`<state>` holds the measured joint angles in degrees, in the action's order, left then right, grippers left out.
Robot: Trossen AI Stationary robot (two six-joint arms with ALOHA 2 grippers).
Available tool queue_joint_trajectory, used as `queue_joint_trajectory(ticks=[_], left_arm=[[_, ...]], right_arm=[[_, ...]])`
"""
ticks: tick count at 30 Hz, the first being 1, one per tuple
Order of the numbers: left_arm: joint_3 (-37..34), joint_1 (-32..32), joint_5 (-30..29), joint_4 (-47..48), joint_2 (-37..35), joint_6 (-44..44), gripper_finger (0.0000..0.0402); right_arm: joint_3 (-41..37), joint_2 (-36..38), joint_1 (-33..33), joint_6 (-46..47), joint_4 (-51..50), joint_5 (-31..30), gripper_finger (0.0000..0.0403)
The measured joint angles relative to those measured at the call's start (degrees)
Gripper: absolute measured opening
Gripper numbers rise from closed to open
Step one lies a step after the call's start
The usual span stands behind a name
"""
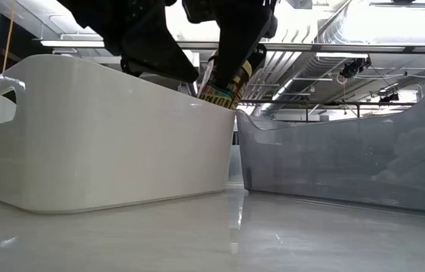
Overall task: Sort spices by type
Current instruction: Put the bottom yellow seasoning bottle into the white bin, then put the yellow seasoning bottle into the white bin
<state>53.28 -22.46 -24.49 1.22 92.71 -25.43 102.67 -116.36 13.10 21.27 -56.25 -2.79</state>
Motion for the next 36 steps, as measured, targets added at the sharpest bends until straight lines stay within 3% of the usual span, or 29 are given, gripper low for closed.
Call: queue_joint_trajectory(ticks=[16, 28, 36], left_arm=[[0.02, 0.02, 0.26, 0.46, 0.15, 0.13, 0.0], [-0.11, 0.07, -0.93, 2.05, -3.08, 3.36, 0.0], [-0.13, 0.81, -2.9, 8.29, -7.54, 4.11, 0.0]], right_arm=[[0.02, 0.0, -0.04, -0.74, -0.37, -0.15, 0.0321], [0.44, 0.0, -0.15, -1.92, 1.68, -0.21, 0.0323], [0.62, 0.11, -0.11, -3.86, 3.89, -0.17, 0.0323]])
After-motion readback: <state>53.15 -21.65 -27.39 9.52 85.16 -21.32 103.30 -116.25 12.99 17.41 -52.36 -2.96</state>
